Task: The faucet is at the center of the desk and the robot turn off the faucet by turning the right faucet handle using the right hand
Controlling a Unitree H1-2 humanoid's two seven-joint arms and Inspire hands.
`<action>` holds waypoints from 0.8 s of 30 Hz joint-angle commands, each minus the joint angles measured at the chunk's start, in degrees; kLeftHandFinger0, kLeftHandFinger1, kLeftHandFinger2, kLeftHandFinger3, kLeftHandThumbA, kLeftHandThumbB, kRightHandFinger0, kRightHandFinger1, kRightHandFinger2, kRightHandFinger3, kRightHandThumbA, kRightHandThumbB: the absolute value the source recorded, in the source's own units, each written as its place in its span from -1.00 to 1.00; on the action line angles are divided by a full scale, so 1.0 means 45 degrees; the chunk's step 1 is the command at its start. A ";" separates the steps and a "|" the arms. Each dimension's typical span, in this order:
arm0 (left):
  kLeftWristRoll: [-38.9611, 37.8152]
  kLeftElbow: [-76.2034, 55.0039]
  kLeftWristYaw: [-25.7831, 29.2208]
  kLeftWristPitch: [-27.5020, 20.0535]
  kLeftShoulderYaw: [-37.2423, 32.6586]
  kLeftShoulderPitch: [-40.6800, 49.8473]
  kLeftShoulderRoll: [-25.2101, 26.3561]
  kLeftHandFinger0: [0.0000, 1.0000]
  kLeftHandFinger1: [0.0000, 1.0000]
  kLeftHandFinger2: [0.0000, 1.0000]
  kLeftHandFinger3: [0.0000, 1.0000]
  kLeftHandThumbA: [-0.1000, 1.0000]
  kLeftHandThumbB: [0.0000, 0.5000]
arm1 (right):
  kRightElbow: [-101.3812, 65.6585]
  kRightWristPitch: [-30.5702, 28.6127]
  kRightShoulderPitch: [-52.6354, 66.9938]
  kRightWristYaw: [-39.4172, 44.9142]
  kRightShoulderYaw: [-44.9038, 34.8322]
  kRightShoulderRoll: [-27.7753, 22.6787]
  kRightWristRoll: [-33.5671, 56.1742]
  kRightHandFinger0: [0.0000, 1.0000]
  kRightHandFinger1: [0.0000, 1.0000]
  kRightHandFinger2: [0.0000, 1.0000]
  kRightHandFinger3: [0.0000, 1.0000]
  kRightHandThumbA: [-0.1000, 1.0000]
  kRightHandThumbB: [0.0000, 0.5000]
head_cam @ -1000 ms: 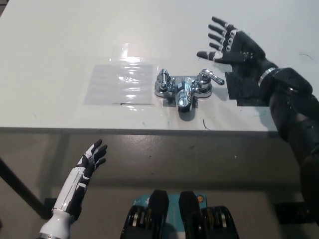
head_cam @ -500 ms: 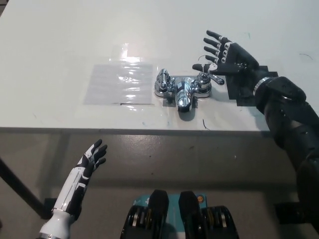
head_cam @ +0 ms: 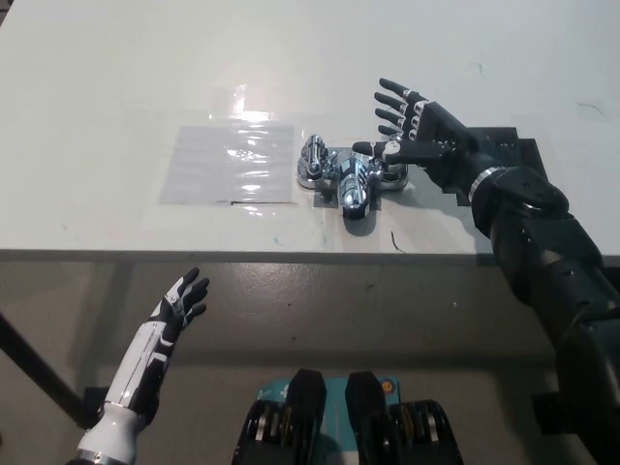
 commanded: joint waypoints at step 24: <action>-0.0006 -0.0345 -0.0052 -0.0161 0.0106 -0.0210 0.0167 1.00 1.00 1.00 1.00 0.99 0.26 | -0.2164 -0.2315 0.0389 -1.0696 0.1131 0.2841 -0.3255 1.00 1.00 1.00 1.00 1.00 0.06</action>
